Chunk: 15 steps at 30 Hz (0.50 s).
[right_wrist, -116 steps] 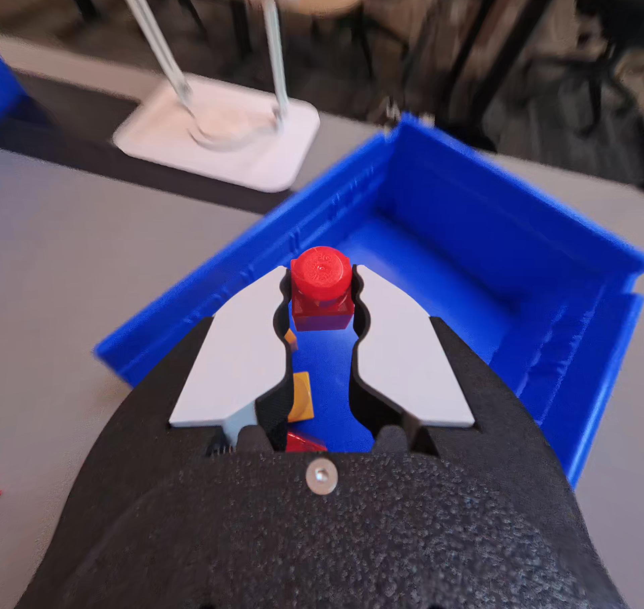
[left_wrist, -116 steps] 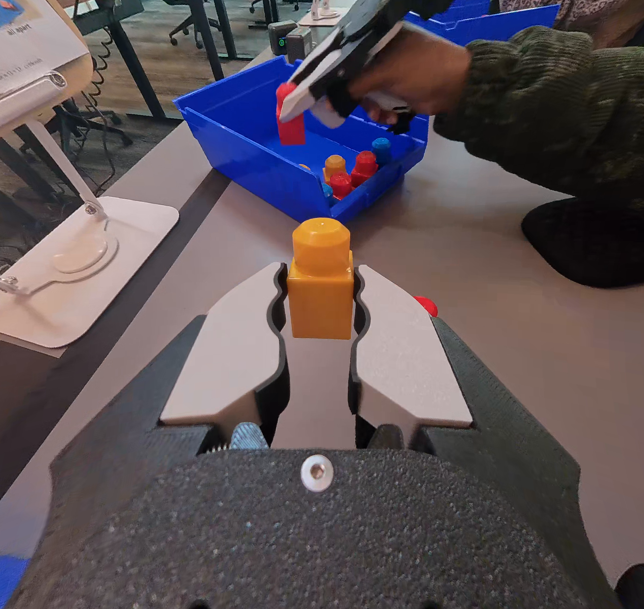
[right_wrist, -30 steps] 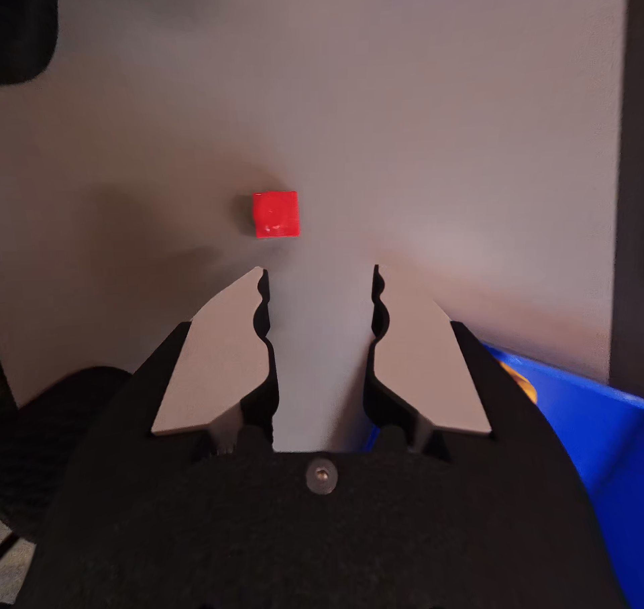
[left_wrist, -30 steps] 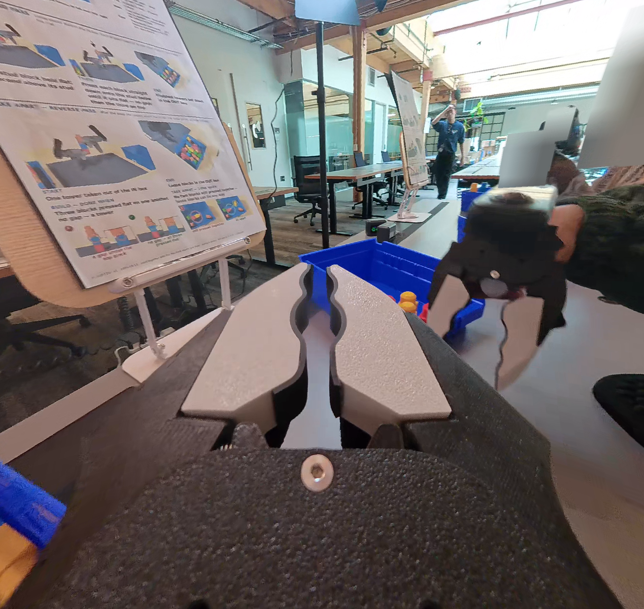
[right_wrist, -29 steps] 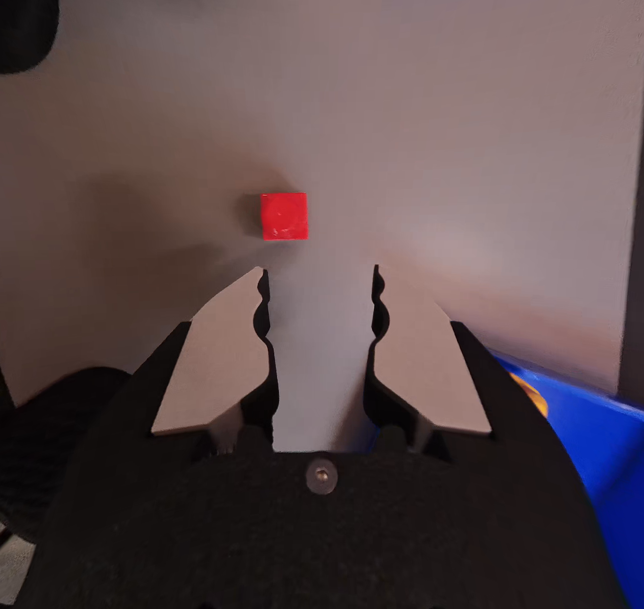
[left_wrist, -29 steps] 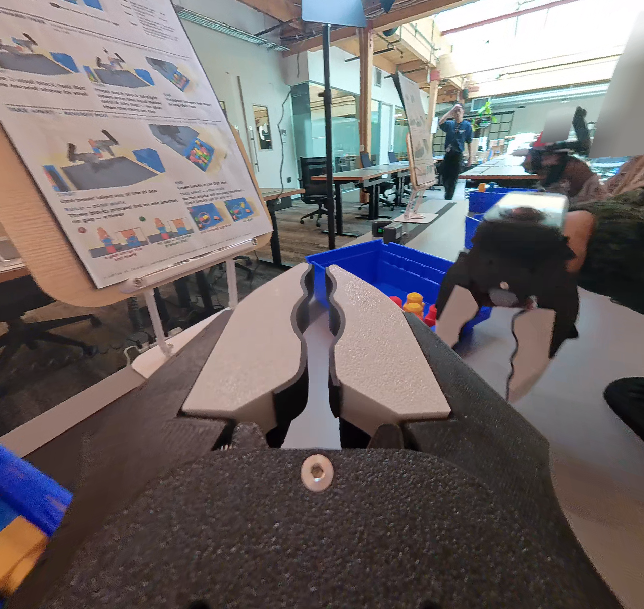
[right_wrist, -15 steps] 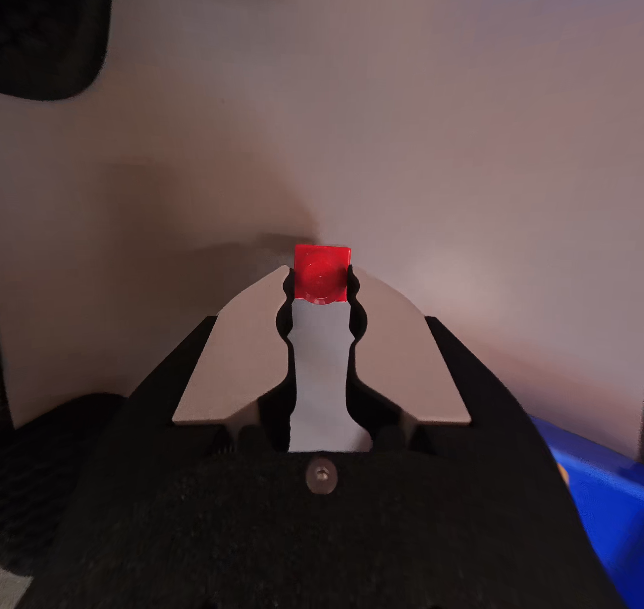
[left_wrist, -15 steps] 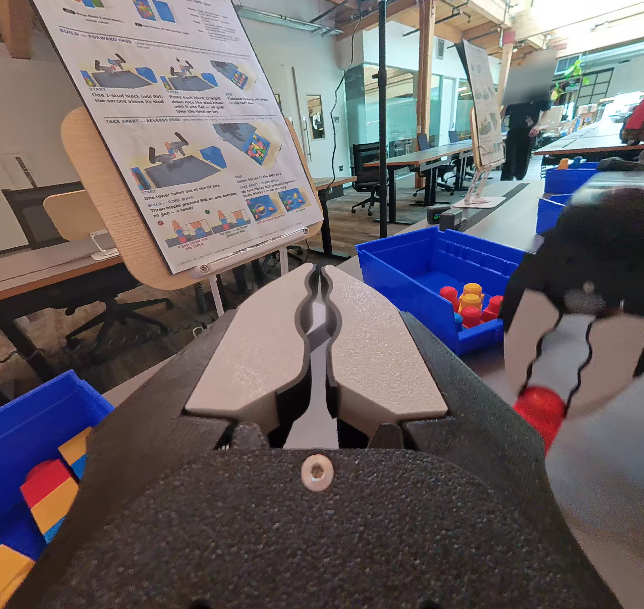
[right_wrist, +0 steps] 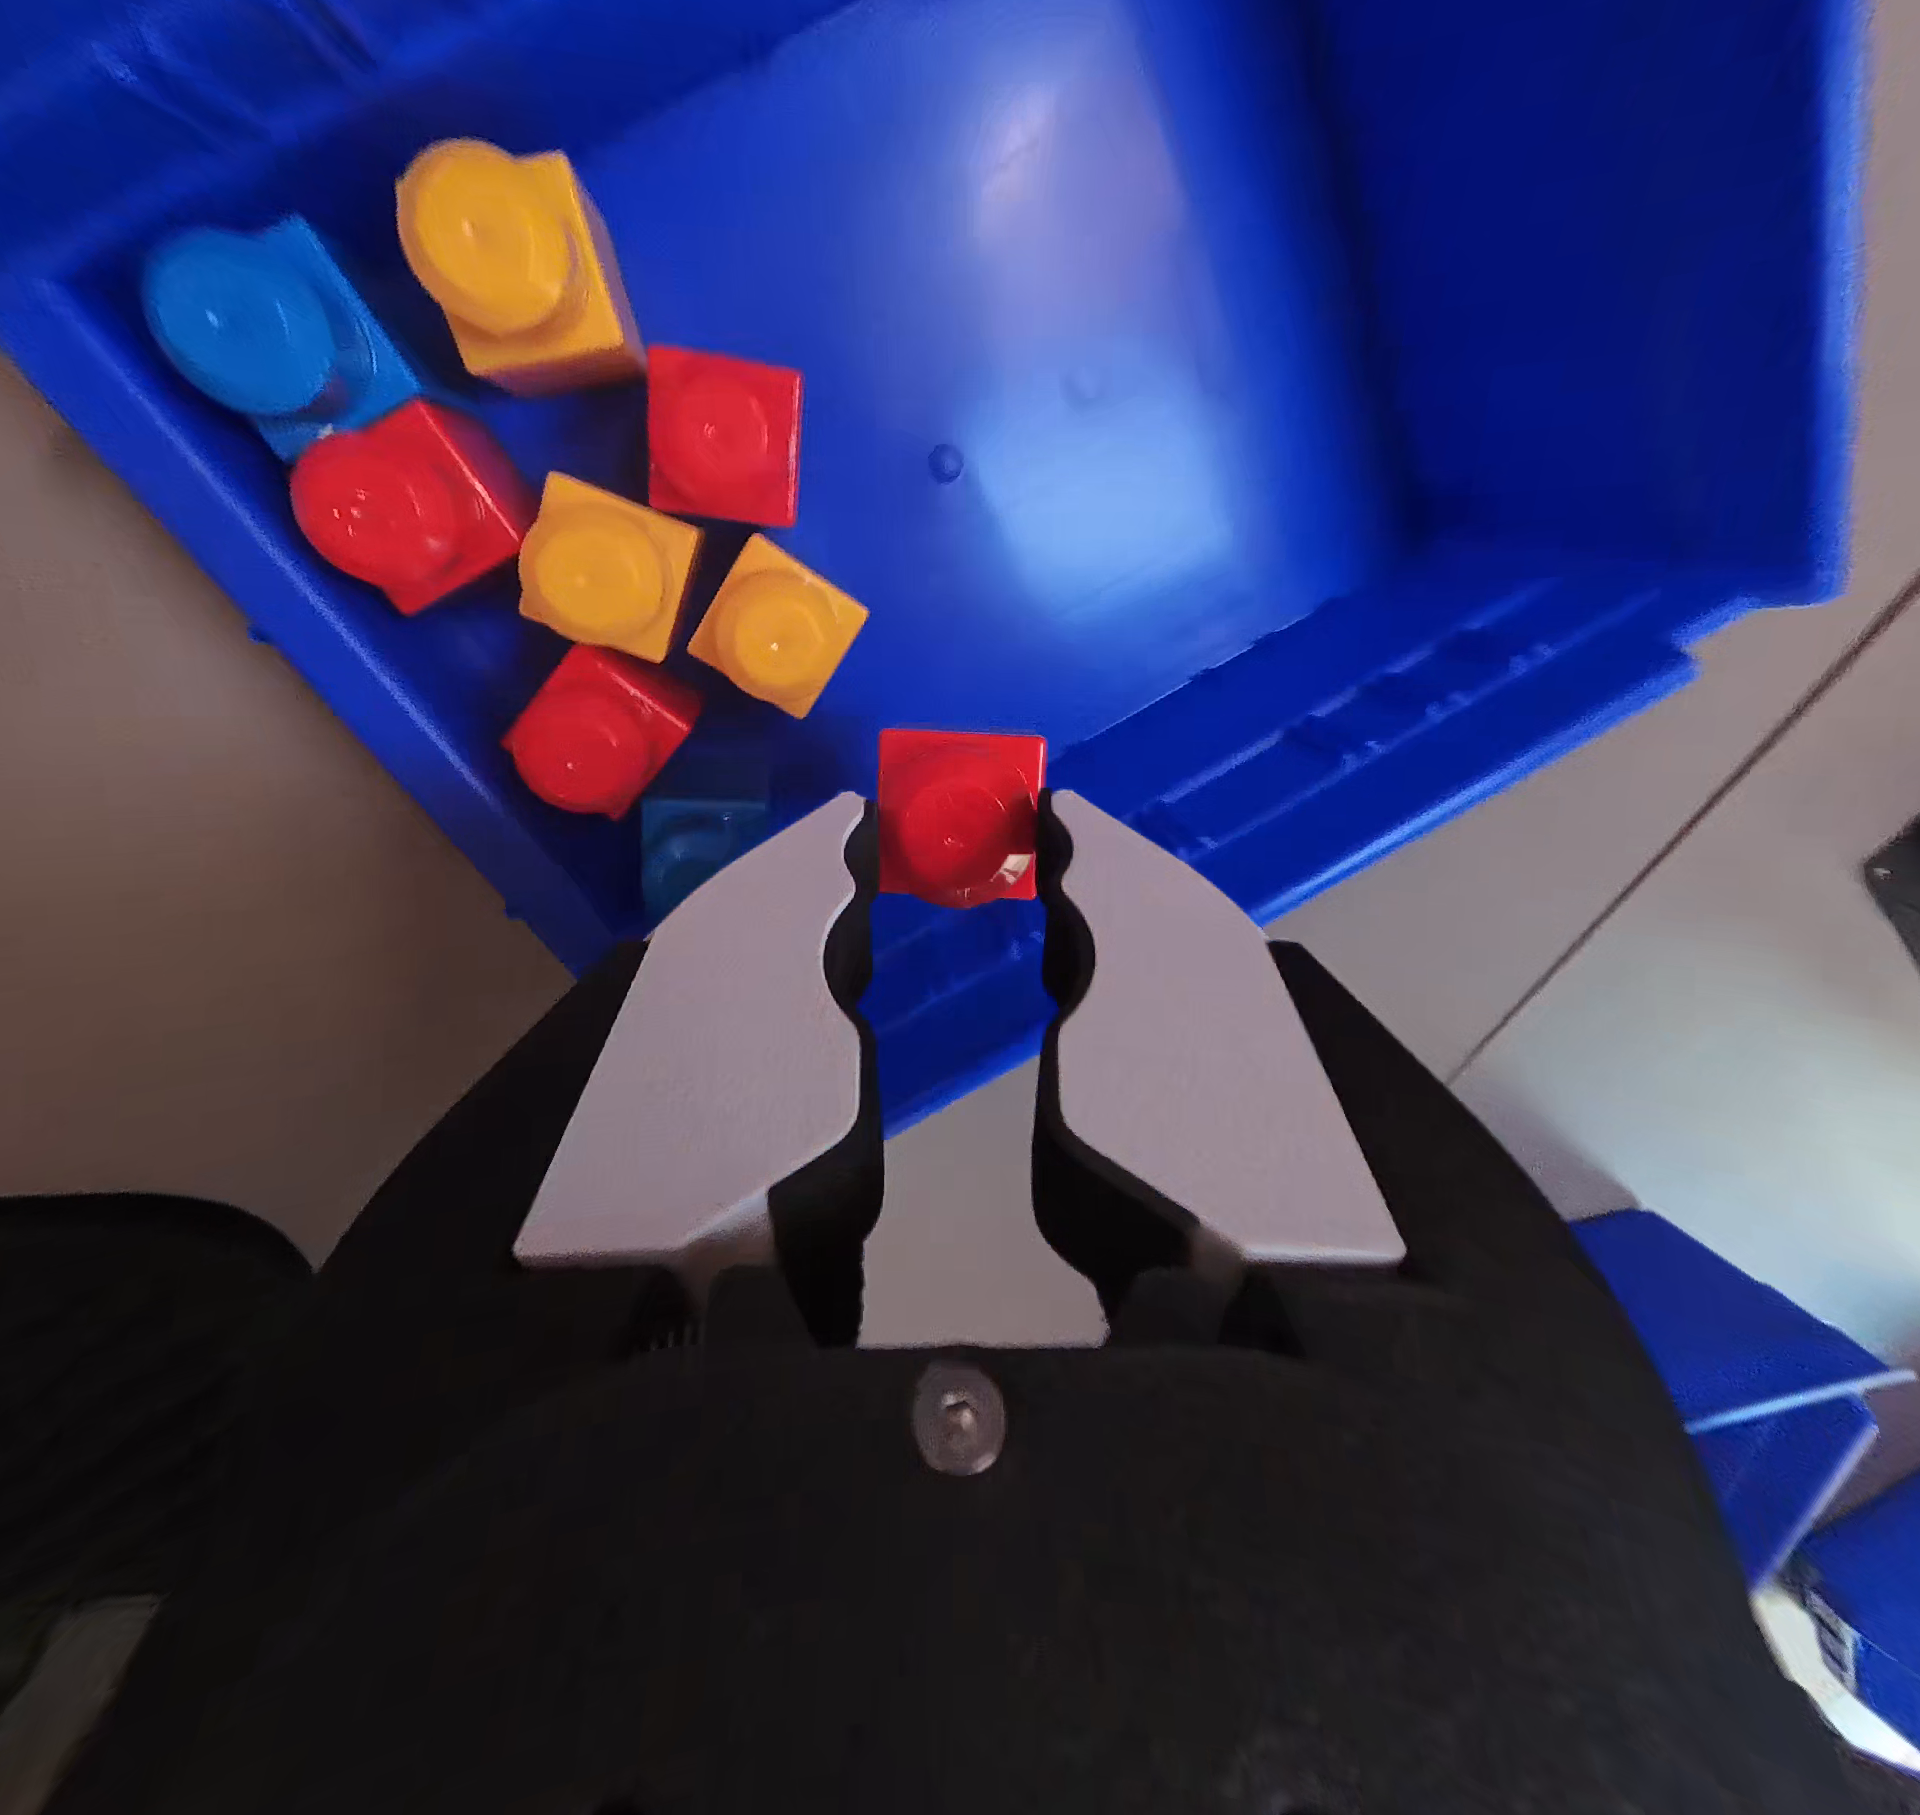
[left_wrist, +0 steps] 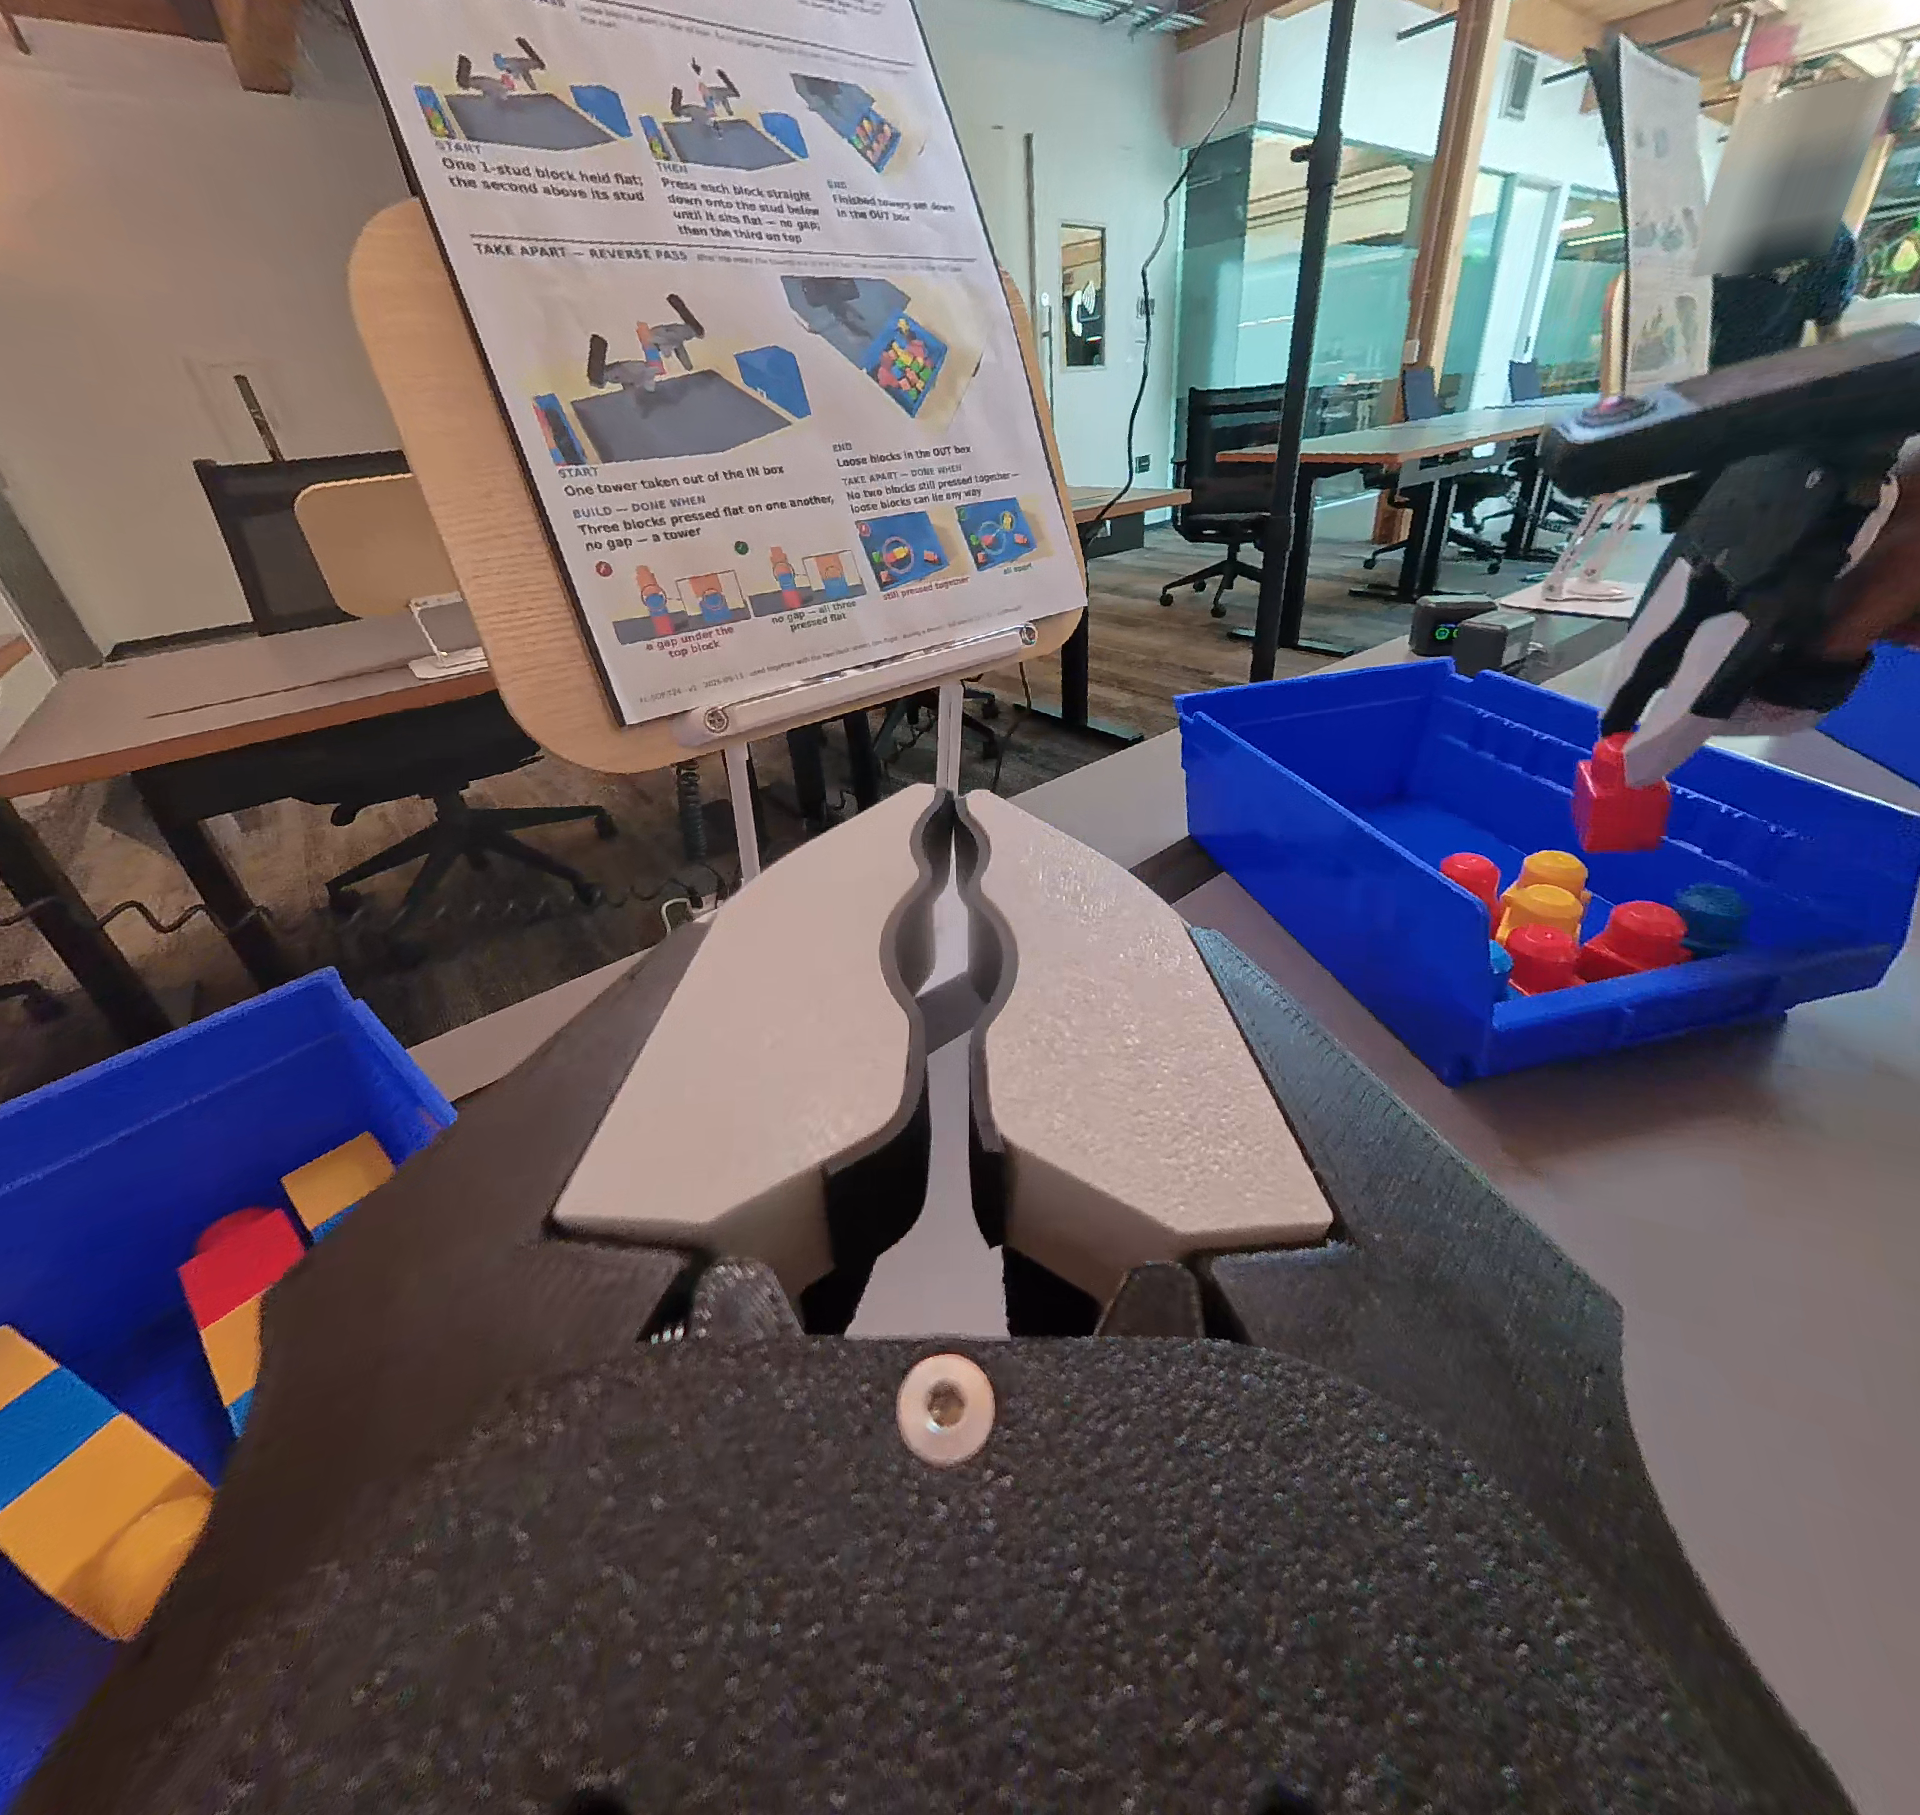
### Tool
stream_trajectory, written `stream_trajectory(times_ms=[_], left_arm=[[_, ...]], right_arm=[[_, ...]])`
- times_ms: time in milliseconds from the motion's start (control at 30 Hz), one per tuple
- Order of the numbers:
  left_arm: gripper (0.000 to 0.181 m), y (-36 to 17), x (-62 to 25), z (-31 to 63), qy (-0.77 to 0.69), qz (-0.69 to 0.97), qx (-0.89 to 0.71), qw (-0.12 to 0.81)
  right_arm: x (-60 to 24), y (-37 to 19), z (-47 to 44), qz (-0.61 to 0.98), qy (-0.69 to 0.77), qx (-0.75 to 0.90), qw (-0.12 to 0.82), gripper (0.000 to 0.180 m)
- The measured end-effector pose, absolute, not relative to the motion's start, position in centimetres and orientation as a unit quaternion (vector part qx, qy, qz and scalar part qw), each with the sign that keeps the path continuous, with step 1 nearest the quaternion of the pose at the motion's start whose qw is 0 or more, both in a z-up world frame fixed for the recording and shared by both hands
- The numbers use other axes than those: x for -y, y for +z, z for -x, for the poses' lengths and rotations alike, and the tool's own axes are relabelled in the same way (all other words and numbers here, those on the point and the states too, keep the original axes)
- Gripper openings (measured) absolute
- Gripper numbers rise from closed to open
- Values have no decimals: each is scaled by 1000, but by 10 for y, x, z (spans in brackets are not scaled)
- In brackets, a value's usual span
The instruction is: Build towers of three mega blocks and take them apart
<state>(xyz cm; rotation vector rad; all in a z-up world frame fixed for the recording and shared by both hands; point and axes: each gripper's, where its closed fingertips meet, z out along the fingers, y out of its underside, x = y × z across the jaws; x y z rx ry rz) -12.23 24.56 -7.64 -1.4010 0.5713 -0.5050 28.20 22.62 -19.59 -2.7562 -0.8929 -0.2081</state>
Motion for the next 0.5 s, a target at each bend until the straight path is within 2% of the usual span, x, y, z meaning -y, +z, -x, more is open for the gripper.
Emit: stream_trajectory(times_ms=[233, 500], left_arm=[[0, -84, -249, 121, -219, 637, -261, 692], [0, -84, -251, 126, -220, 639, -251, 693]], right_arm=[[-207, -239, -272, 945, -62, 317, 53, 29], [-200, -255, -267, 972, -3, 228, 52, 34]])
